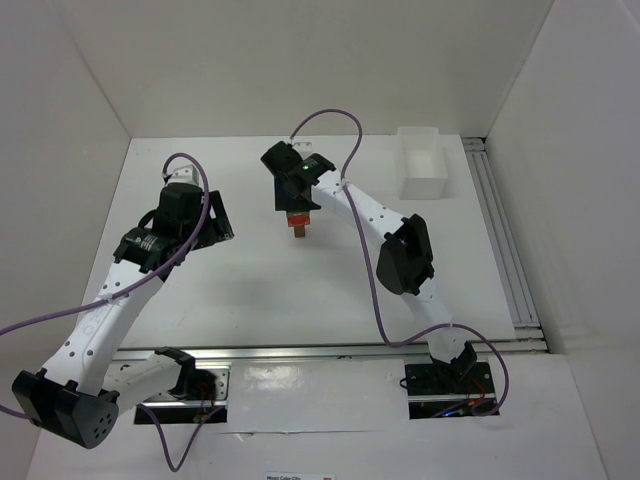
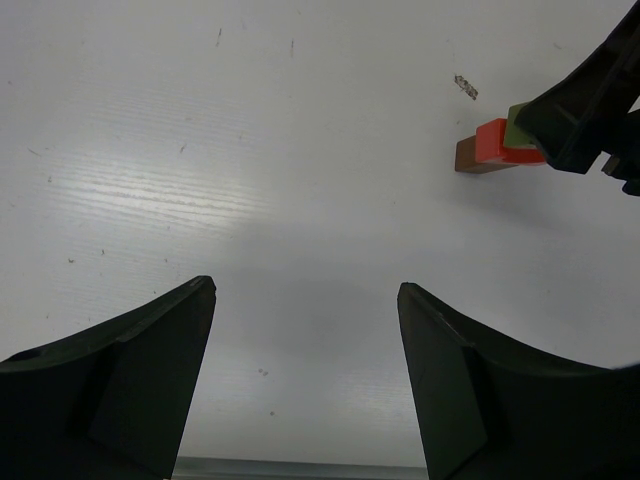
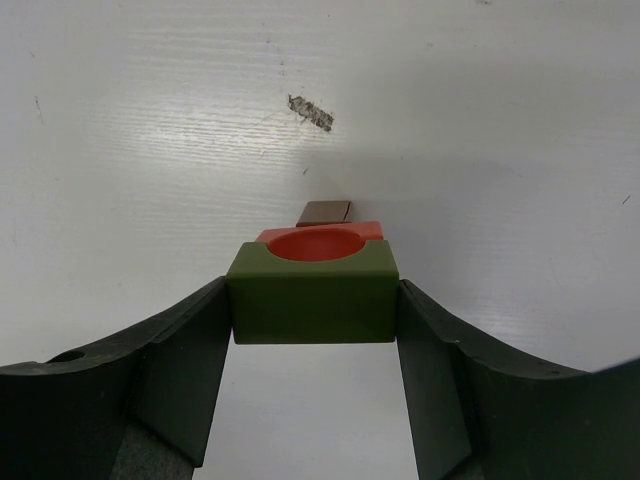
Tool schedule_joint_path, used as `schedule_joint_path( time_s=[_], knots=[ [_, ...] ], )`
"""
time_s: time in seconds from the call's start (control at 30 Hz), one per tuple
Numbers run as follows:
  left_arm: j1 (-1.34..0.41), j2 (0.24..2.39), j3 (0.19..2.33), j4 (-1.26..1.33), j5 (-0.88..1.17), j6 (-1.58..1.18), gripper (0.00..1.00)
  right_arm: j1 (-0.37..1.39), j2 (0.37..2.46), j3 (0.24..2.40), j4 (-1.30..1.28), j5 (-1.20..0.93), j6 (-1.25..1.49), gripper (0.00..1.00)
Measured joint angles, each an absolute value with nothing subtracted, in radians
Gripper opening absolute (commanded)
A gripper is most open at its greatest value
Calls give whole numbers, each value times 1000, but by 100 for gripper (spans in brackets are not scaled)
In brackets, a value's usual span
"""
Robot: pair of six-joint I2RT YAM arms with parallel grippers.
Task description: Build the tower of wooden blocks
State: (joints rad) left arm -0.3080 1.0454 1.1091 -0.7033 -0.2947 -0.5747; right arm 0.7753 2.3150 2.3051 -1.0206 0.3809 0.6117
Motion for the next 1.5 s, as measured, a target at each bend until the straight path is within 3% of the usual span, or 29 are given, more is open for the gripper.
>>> schedule_joint_path(
  time_s=[1.5],
  knots=[
    [-308, 1050, 1109, -702, -295, -575, 86, 775, 2315, 2302, -1022, 377, 605, 60]
  ],
)
